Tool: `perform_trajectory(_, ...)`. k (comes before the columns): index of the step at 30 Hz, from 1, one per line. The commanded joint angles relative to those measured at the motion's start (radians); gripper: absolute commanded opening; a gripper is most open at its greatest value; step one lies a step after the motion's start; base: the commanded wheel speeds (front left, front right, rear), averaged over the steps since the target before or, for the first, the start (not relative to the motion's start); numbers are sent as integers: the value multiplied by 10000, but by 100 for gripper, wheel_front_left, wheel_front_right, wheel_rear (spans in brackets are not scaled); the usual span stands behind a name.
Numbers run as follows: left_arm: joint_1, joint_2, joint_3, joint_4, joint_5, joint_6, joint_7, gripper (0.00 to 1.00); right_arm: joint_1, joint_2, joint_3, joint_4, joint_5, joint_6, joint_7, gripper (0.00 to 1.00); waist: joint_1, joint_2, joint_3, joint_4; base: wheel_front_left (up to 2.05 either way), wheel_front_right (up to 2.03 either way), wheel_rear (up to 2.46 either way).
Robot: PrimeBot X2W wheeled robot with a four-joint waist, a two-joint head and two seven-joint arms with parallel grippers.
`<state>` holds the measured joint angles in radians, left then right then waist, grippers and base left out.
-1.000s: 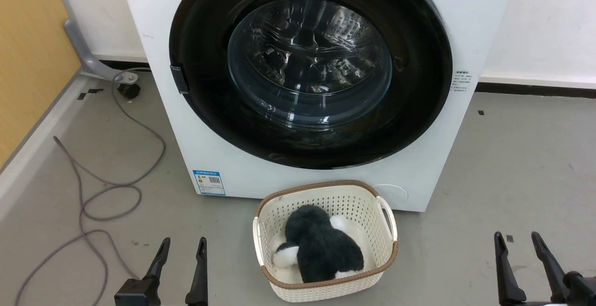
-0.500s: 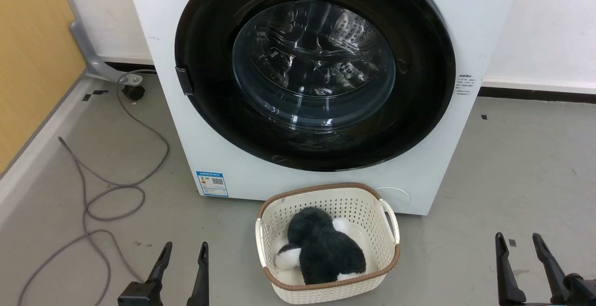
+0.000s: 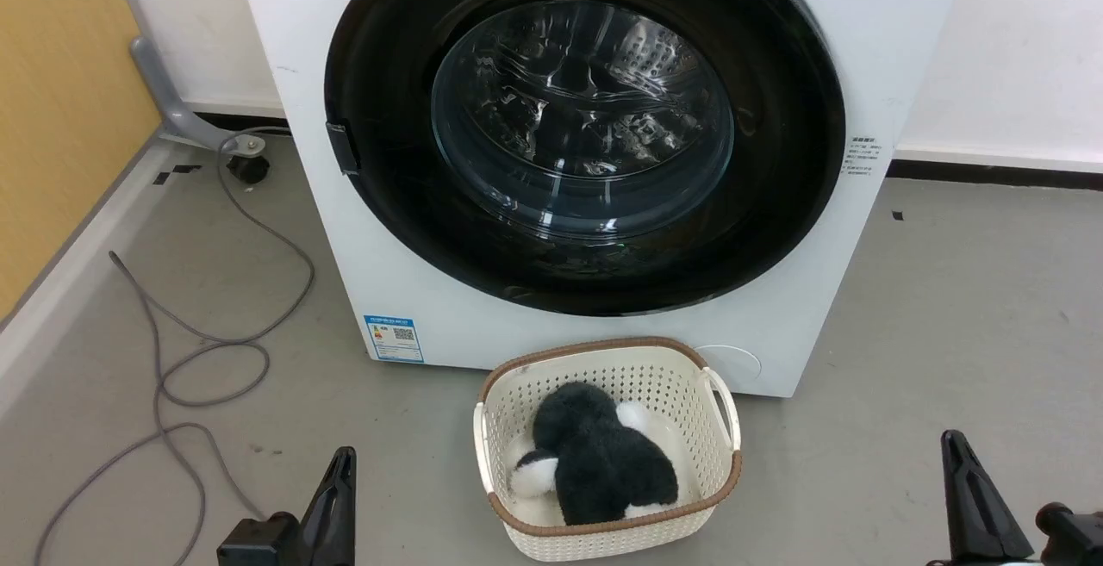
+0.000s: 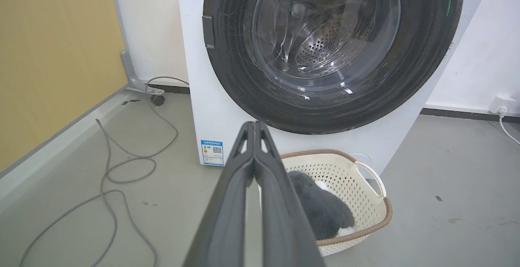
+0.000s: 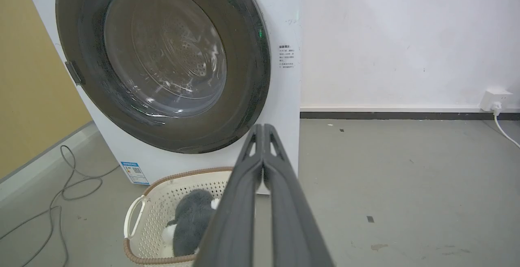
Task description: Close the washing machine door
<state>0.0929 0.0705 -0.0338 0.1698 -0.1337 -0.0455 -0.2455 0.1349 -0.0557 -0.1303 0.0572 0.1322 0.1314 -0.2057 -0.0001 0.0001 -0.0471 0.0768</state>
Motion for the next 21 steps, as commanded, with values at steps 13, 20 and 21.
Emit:
perform_trajectory(13,-142,-29,47,-221,193,70,291,0,-194,8,162,-82,-197,-1,251,0,1,-1,51,-85,0,0,0)
perform_trajectory(20,-194,-41,67,-319,269,96,434,0,-270,11,238,-114,-272,-2,370,0,1,-1,79,-130,0,0,0)
perform_trajectory(21,-201,-42,69,-333,280,99,455,0,-281,12,248,-119,-283,-2,387,0,1,-1,83,-137,0,0,0)
